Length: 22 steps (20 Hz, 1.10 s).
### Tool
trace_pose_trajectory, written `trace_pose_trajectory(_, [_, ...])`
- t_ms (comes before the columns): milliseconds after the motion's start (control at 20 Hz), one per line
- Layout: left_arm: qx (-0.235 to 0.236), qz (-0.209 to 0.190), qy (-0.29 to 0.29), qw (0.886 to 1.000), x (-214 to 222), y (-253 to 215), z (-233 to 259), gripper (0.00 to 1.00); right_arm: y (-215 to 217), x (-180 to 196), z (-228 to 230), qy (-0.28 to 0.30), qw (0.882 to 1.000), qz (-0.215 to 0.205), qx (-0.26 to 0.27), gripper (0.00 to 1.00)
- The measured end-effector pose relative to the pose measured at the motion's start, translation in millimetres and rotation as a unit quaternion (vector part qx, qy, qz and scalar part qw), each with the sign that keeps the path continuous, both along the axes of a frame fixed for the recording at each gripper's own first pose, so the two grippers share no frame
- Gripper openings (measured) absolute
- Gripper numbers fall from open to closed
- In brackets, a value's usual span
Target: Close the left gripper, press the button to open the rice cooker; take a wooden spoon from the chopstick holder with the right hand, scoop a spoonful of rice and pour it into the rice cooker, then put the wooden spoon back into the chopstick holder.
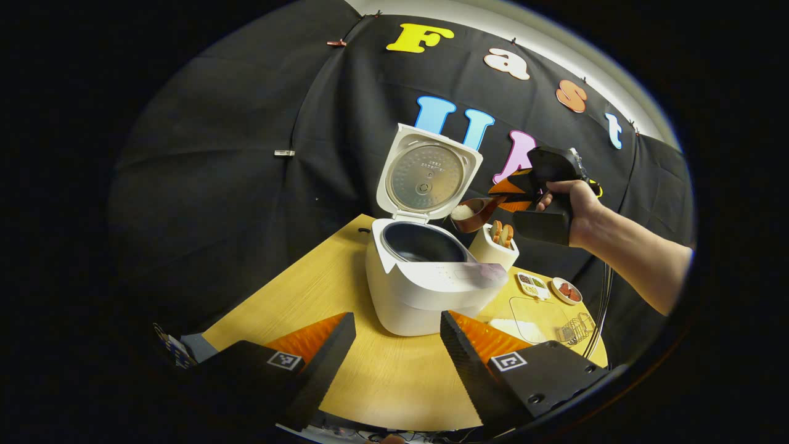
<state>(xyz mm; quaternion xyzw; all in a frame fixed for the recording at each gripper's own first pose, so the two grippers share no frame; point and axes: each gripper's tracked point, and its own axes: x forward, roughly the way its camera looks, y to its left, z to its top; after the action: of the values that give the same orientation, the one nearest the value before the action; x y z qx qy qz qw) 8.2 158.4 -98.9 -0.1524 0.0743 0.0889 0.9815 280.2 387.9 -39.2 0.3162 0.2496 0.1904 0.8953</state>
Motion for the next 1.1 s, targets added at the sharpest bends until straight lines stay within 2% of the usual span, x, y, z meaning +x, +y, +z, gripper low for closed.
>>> trace_pose_trajectory(300, [-0.010, 0.008, 0.004, 1.000, -1, 12, -1, 0.96, 38, -1, -9, -0.069, 0.993, 0.047, -0.084, 0.15])
trace_pose_trajectory(500, [-0.009, 0.012, 0.005, 1.000, -1, 18, -2, 0.95, 55, -4, -15, -0.122, 0.980, 0.071, -0.141, 0.15])
trace_pose_trajectory(650, [-0.013, 0.013, 0.010, 1.000, -3, 17, -6, 0.96, 68, -9, -18, -0.164, 0.965, 0.100, -0.177, 0.15])
trace_pose_trajectory(750, [-0.016, 0.012, 0.015, 1.000, -4, 14, -9, 0.96, 76, -16, -17, -0.196, 0.951, 0.129, -0.200, 0.15])
trace_pose_trajectory(850, [-0.016, 0.012, 0.023, 1.000, -4, 13, -13, 0.95, 84, -22, -15, -0.237, 0.932, 0.154, -0.226, 0.15])
trace_pose_trajectory(1100, [-0.036, 0.015, 0.028, 0.999, -8, 7, -16, 0.96, 102, -46, -20, -0.329, 0.867, 0.224, -0.301, 0.15])
